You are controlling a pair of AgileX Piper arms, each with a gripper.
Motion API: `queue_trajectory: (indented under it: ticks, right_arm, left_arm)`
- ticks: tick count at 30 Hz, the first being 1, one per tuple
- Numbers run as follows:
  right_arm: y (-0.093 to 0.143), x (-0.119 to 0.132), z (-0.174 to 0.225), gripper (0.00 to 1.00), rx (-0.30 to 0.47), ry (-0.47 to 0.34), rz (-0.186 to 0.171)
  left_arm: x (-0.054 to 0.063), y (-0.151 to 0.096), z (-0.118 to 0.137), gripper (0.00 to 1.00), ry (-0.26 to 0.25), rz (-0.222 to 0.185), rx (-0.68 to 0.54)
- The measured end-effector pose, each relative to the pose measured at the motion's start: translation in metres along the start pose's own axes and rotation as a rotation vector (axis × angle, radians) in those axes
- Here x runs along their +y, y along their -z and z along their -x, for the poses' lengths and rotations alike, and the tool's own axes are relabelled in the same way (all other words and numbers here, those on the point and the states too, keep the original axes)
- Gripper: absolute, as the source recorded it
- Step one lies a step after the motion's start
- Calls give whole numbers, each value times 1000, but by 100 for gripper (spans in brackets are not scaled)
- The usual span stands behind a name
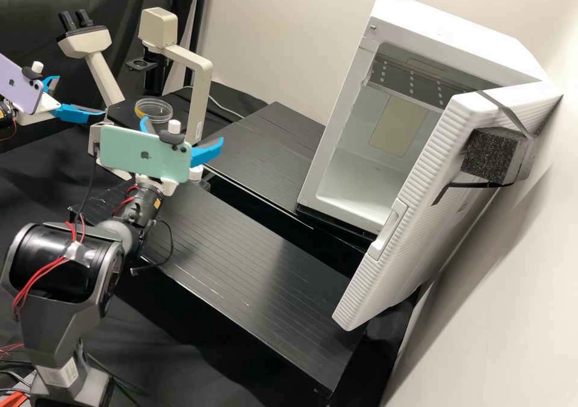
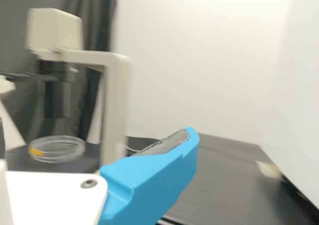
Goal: Move the petri dish to the bench.
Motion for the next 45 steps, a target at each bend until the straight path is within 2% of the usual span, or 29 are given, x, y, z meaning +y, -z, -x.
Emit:
queue_trajectory:
  ticks: [5, 12, 16, 32, 45]
  right_arm:
    - [26, -9, -21, 100, 32, -2, 11]
    - [48, -33, -53, 100, 15, 53, 11]
    - [59, -46, -67, 100, 25, 85, 34]
    - [54, -97, -119, 100, -29, 235, 30]
    - [58, -94, -151, 100, -58, 205, -48]
  left_arm:
    - [0, 0, 0, 100, 0, 0, 0]
    - [0, 0, 0, 100, 0, 0, 0]
    - [0, 0, 0, 100, 0, 0, 0]
    - [0, 0, 0, 100, 0, 0, 0]
    - [0, 0, 0, 100, 0, 0, 0]
